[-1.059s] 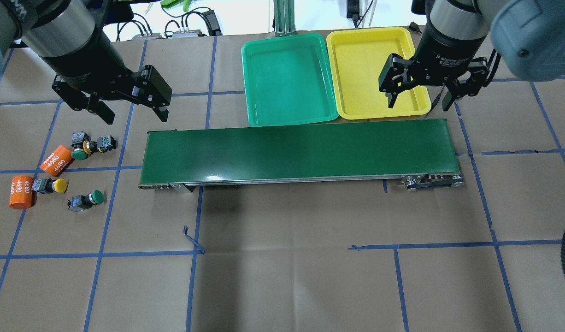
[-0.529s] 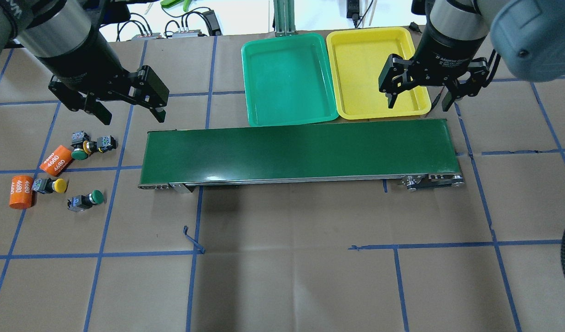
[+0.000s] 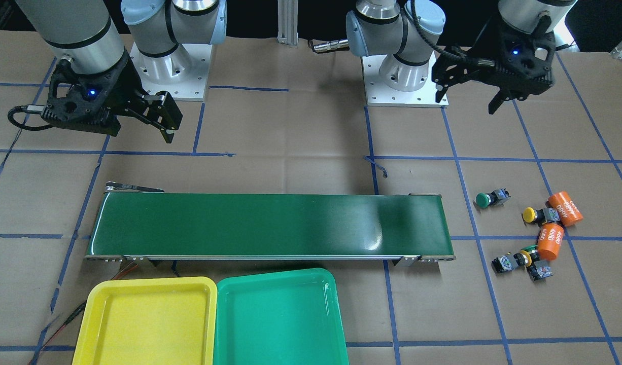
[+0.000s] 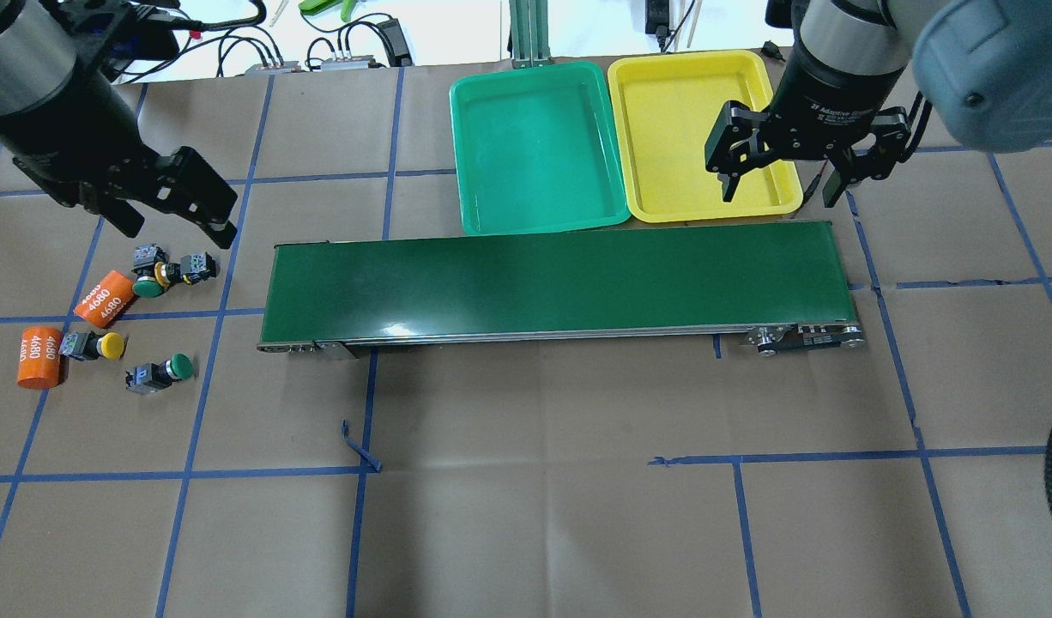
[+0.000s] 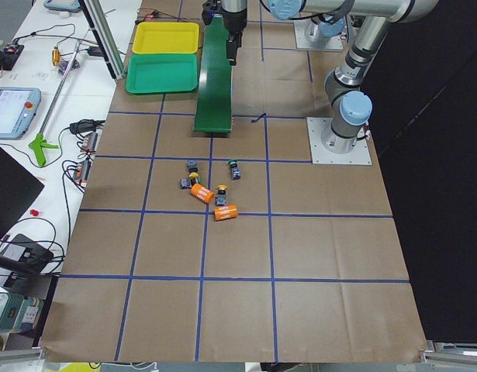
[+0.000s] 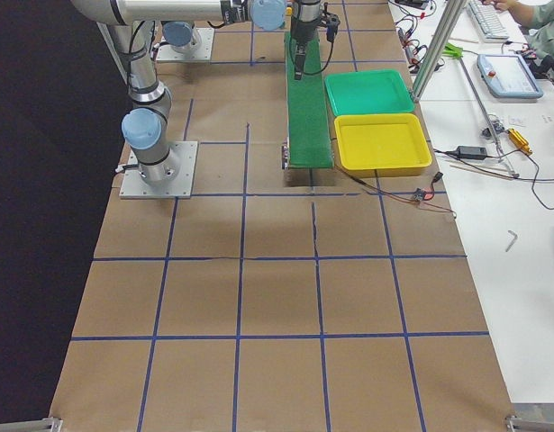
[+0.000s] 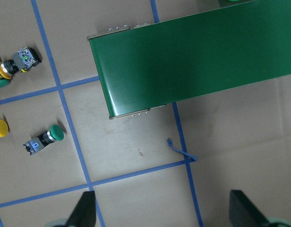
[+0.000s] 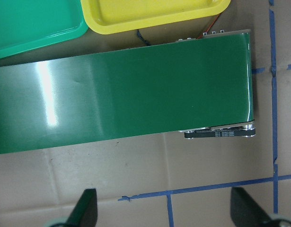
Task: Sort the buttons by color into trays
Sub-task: 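Move the left gripper down toward the cluster of buttons, then grasp the green-capped button with the left gripper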
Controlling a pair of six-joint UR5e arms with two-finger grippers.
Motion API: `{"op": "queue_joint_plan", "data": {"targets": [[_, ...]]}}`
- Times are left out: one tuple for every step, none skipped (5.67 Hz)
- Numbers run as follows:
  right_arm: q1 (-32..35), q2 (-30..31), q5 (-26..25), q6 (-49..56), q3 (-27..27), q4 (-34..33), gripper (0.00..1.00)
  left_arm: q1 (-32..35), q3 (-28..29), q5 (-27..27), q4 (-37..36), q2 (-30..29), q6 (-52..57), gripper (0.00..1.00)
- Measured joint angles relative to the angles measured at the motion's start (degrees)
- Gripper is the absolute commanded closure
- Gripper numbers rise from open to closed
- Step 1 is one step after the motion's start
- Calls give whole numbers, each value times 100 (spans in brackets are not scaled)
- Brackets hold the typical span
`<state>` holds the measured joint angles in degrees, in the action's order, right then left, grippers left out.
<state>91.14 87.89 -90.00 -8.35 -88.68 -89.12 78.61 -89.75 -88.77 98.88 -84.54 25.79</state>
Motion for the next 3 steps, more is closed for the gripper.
{"op": "queue_joint_plan", "data": {"targets": [[0,0,-3,0,-4,0,0,-427,-34,-6,64,25,951,1],[0,-3,-7,3,-4,0,0,-748,-60,-131,109,-16,1816,2],[0,-4,-6,5,-4,0,0,-984,-163,-298,-32,-121,2655,2]]}}
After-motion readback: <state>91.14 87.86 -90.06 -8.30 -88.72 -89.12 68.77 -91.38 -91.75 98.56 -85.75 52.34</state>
